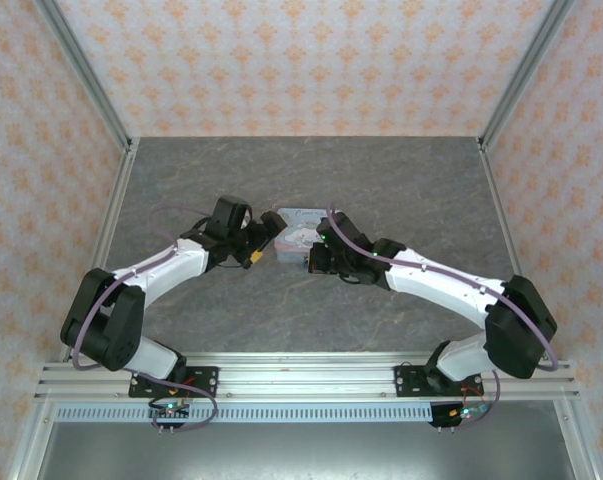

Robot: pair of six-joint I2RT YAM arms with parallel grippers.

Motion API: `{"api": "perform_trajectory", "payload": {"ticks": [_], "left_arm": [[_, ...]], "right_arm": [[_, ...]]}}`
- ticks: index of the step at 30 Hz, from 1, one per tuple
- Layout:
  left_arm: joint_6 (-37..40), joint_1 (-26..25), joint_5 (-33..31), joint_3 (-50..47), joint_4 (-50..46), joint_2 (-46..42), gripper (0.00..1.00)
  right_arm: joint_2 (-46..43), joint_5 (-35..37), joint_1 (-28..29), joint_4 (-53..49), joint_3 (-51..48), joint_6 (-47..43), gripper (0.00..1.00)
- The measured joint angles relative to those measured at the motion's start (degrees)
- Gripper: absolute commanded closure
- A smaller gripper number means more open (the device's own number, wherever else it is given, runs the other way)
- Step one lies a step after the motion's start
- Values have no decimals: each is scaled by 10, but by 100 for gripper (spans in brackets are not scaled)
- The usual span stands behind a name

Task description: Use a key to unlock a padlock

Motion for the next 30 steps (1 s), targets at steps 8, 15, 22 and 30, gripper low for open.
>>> {"api": "perform_trajectory", "payload": {"ticks": [8,15,22,30], "left_arm": [[-131,-13,14,-48,88,-21,1],[-251,-38,20,-67,182,-17,8],[-322,-50,24,-68,241,-13,21],[-374,-56,21,-85,291,-13,31]], "right_arm": [[0,-19,-2,20,0,26,100],[0,-17,-2,44,17,61,100],[0,9,-2,71,57,89,100],[32,33,-2,97,78,115,100]]}}
